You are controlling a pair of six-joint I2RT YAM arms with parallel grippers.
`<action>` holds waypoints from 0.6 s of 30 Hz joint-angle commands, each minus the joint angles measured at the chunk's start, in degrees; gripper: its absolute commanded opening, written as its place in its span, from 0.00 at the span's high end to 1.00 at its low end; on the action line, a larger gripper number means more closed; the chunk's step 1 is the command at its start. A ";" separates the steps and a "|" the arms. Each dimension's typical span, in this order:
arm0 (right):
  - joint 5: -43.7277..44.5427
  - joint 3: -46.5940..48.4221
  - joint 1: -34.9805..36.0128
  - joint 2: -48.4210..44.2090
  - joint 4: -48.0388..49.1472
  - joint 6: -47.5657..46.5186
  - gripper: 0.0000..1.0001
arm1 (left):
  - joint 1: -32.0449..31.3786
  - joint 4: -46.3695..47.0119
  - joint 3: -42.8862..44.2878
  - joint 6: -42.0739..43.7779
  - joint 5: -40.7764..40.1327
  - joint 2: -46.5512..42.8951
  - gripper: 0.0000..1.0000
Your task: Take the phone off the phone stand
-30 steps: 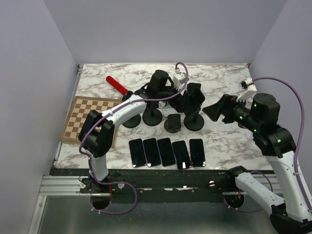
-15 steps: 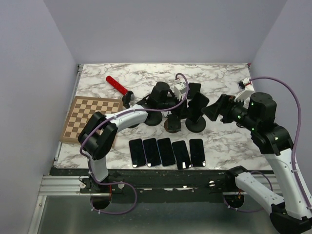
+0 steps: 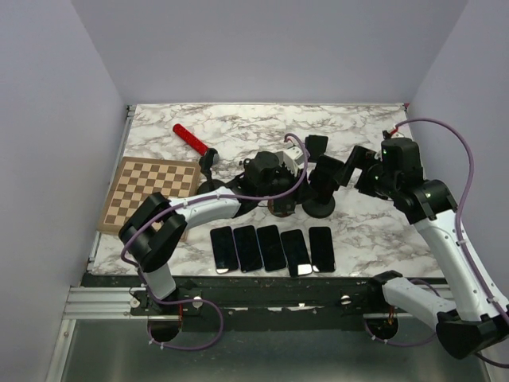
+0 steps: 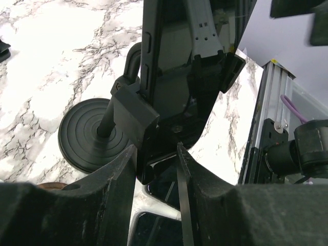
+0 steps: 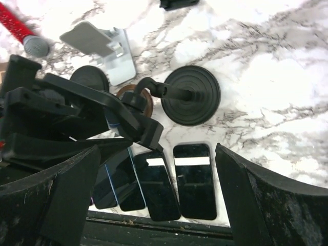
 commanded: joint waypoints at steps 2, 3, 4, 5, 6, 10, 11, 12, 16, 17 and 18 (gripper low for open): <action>3.14 3.47 0.04 -0.71 -2.71 3.80 0.00 | -0.26 5.26 -0.74 -3.23 -3.25 -2.06 0.56; 2.49 4.08 0.03 -0.54 -2.75 3.84 0.00 | -0.26 4.92 -0.84 -3.23 -3.05 -2.24 0.55; 1.76 4.65 0.03 -0.28 -2.87 3.79 0.00 | -0.27 4.79 -1.11 -3.09 -2.77 -2.56 0.54; 1.23 5.15 0.04 -0.06 -2.97 3.57 0.00 | -0.26 4.72 -1.39 -2.76 -2.60 -2.99 0.51; 1.02 5.70 0.02 0.12 -3.02 3.32 0.00 | -0.26 4.67 -1.92 -2.70 -2.49 -3.57 0.50; 1.14 8.15 0.03 1.11 -4.34 2.36 0.00 | -0.27 3.85 -3.77 -2.81 -2.38 -6.30 0.31; 0.90 8.89 0.11 1.67 -4.70 2.24 0.00 | -0.28 3.65 -4.33 -2.88 -2.38 -7.17 0.28; 0.75 9.57 0.13 2.32 -5.37 2.30 0.00 | -0.26 3.61 -5.06 -3.03 -2.47 -7.93 0.26; 1.85 11.17 2.46 5.15 -6.32 2.48 0.00 | -0.17 3.54 -8.39 -3.55 -2.89 -11.77 0.22; 3.28 11.75 4.30 6.02 -6.82 2.59 0.00 | -0.09 3.23 -9.18 -3.71 -2.98 -13.02 0.22; 5.89 12.33 6.58 6.97 -7.19 2.98 0.00 | -0.09 3.06 -9.81 -3.70 -3.06 -14.16 0.21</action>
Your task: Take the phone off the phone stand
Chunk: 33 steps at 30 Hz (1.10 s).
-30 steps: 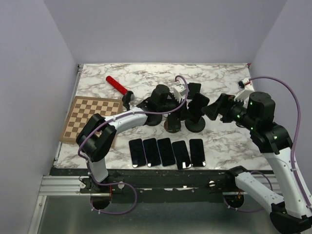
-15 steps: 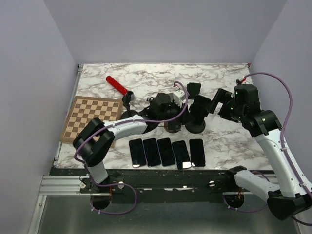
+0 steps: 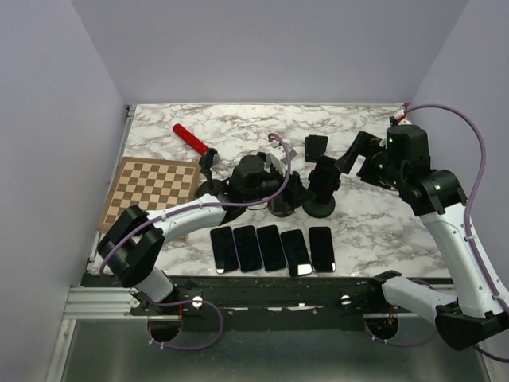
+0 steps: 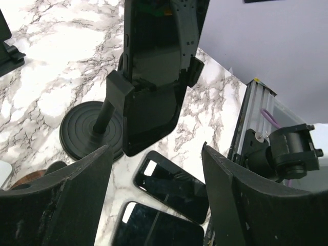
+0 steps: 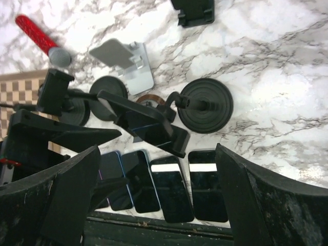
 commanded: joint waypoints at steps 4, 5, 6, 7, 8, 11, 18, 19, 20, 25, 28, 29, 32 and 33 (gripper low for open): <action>17.07 6.40 15.05 7.89 -7.40 3.95 0.00 | -0.01 -1.32 -5.14 0.02 -1.98 -8.66 0.20; 19.82 7.25 15.99 8.94 -8.46 5.01 0.00 | -0.01 -2.66 -5.09 0.37 -2.35 -9.23 0.20; 21.09 7.63 16.45 9.38 -8.73 5.52 0.00 | -0.02 -3.81 -5.00 0.57 -2.95 -9.78 0.20; 22.10 7.75 16.50 9.65 -8.76 6.07 0.00 | -0.02 -4.68 -5.27 0.68 -3.17 -10.33 0.20; 22.89 7.99 16.53 9.94 -8.96 6.46 0.00 | -0.01 -4.94 -5.72 0.69 -3.45 -11.16 0.20; 25.71 9.13 16.73 10.89 -10.01 7.36 0.00 | 0.00 -4.51 -8.02 0.36 -3.81 -13.44 0.20; 25.04 8.16 17.31 12.46 -8.16 8.82 0.00 | 0.09 -2.84 -10.50 -1.30 -2.78 -13.60 0.20; 25.44 8.05 17.55 12.73 -8.08 9.11 0.00 | 0.06 -2.47 -10.61 -1.63 -2.56 -13.65 0.20; 25.91 7.92 17.64 12.87 -7.92 9.47 0.00 | 0.09 -2.12 -10.78 -1.83 -2.43 -13.69 0.20; 27.39 6.75 18.21 13.15 -5.55 10.88 0.00 | 0.09 -0.68 -10.81 -2.73 -0.97 -13.05 0.20; 29.35 7.06 19.02 14.73 -6.25 11.74 0.00 | 0.05 -0.39 -10.75 -2.91 -0.73 -12.90 0.20; 29.73 7.25 19.20 15.24 -6.43 12.12 0.00 | 0.09 -0.26 -10.79 -2.92 -0.55 -12.90 0.20; 30.45 6.92 19.78 15.94 -6.05 12.74 0.00 | 0.09 -0.17 -10.95 -2.89 -0.40 -12.90 0.20; 30.36 6.78 19.91 16.00 -5.70 12.83 0.00 | 0.13 -0.13 -11.01 -2.91 -0.31 -12.90 0.20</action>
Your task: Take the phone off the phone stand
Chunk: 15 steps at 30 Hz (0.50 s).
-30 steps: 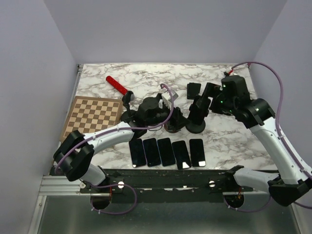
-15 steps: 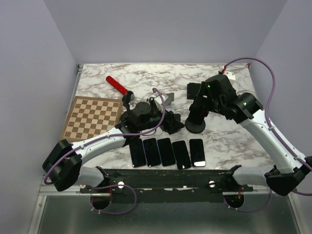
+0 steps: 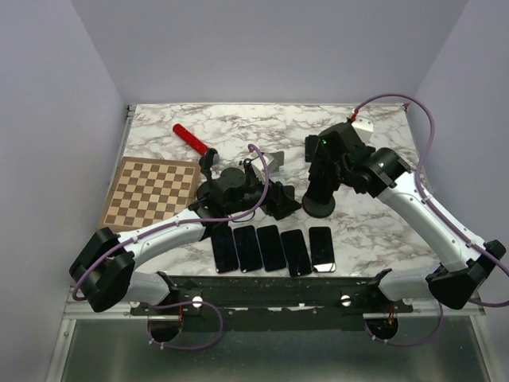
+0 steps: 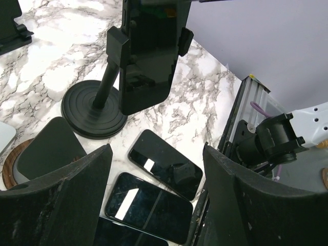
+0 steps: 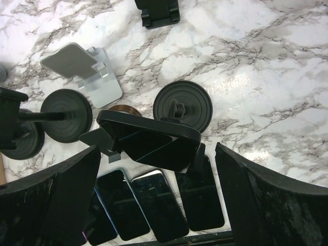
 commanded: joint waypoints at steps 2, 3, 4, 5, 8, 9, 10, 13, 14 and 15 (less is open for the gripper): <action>3.95 -0.47 1.10 1.39 0.93 2.60 0.00 | 0.16 1.97 -0.57 -0.64 1.97 0.41 0.20; 4.23 -0.38 1.30 1.67 0.77 2.77 0.00 | 0.17 1.97 -0.59 -0.64 2.05 0.41 0.20; 4.53 -0.32 1.41 1.92 0.63 2.82 0.01 | 0.16 1.97 -0.59 -0.64 2.14 0.49 0.20; 4.78 -0.30 1.49 2.19 0.54 2.89 0.02 | 0.25 1.89 -0.59 -0.64 2.16 0.50 0.20; 5.29 -0.44 1.58 3.10 0.44 3.04 0.05 | 0.31 2.03 -0.67 -0.73 2.18 0.51 0.20; 5.39 -0.42 1.60 3.30 0.34 3.27 0.06 | 0.37 2.29 -0.87 -0.81 2.19 0.41 0.20; 5.52 -0.36 1.63 3.46 0.40 3.44 0.09 | 0.41 2.57 -1.00 -0.99 2.19 0.32 0.20; 6.20 -0.28 1.68 3.66 0.59 3.79 0.17 | 0.42 3.11 -1.23 -1.48 2.53 0.24 0.20; 6.46 -0.29 1.69 3.73 0.73 3.68 0.17 | 0.40 3.18 -1.28 -1.59 2.62 0.32 0.20; 6.77 -0.16 1.63 3.84 0.70 3.69 0.17 | 0.43 3.27 -1.29 -1.69 2.70 0.39 0.20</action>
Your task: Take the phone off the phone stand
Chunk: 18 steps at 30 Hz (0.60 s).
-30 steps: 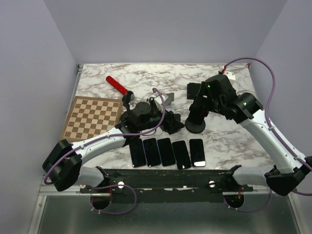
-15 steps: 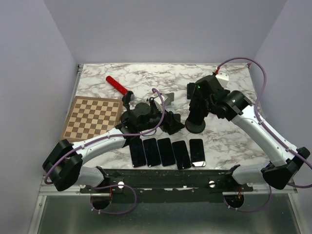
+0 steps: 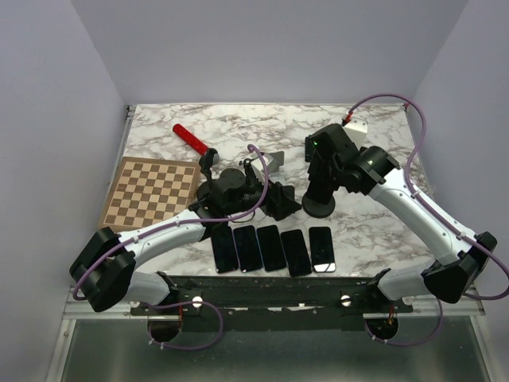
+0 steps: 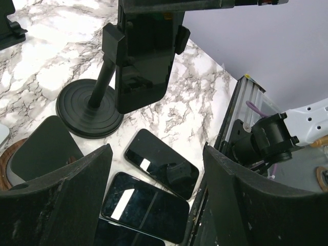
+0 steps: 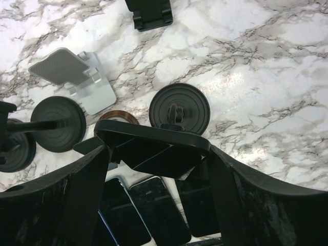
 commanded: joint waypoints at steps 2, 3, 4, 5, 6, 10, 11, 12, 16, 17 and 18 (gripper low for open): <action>3.76 0.22 0.35 0.90 0.88 0.98 0.17 | 0.25 2.37 -0.88 -1.00 1.88 0.28 0.20; 3.93 0.37 0.35 1.12 0.78 0.98 0.17 | 0.24 2.39 -0.96 -1.02 2.00 0.28 0.20; 4.14 0.40 0.31 1.33 0.65 0.95 0.17 | 0.31 2.38 -0.96 -1.02 2.02 0.20 0.20; 4.22 0.42 0.34 1.41 0.74 0.85 0.16 | 0.31 2.38 -1.05 -1.00 2.05 0.07 0.20; 4.30 0.50 0.34 1.57 0.81 0.77 0.15 | 0.31 2.38 -1.13 -1.00 2.00 -0.06 0.20; 4.04 0.67 0.35 2.12 1.29 0.27 0.12 | 0.33 2.31 -1.40 -0.91 1.90 -0.33 0.20; 4.05 0.82 0.35 2.22 1.30 0.26 0.12 | 0.35 2.32 -1.40 -0.91 1.99 -0.33 0.20; 4.04 0.84 0.34 2.23 1.42 0.30 0.12 | 0.40 2.29 -1.40 -0.91 1.97 -0.33 0.20; 4.02 1.02 0.32 2.23 1.97 0.16 0.14 | 0.39 2.29 -1.49 -0.87 1.96 -0.51 0.20; 4.10 1.05 0.31 2.31 1.97 0.04 0.15 | 0.39 2.16 -1.43 -0.82 2.05 -0.59 0.21; 4.14 1.07 0.35 2.40 2.07 0.03 0.15 | 0.38 2.11 -1.40 -0.74 1.98 -0.54 0.20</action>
